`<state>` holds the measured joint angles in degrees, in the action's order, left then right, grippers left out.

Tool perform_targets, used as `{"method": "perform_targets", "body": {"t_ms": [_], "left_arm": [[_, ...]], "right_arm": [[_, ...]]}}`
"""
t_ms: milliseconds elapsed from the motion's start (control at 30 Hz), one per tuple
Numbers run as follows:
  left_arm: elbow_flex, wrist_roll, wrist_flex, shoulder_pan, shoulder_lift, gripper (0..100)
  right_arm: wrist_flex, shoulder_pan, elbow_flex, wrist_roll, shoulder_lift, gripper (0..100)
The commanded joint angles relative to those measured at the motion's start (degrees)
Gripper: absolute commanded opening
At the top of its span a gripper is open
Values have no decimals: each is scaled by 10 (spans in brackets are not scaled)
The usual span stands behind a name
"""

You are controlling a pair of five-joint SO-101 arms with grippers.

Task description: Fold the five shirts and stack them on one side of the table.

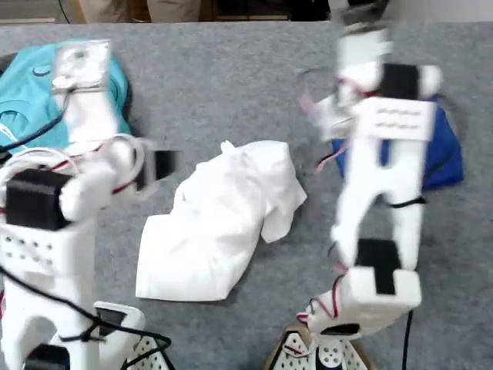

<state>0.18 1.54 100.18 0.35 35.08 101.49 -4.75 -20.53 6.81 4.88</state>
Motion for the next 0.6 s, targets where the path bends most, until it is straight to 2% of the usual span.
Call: {"method": "perform_targets", "body": {"t_ms": [0,100,167,233,333,433,500,567], "left_arm": [[188,76,-14,-117,31,281],[347,105,-109,-178,51,281],[445,107,-183,-188,62,282],[532,107,-238,-158,75,282],[613,104,-277,-77,83,282],[640,57,-287,8,80,281],[636,38,-302,34,79,271],[636,33,-332,56,79,221]], "right_arm": [[-5,-80,118,2,-42,217],[-62,-109,182,-11,-37,217],[-113,-126,212,-33,-26,217],[-154,-145,238,-43,-8,216],[-210,-174,264,-55,36,214],[-242,-177,266,-82,88,214],[-240,-176,257,-94,113,212],[-218,-175,236,-106,125,175]]}}
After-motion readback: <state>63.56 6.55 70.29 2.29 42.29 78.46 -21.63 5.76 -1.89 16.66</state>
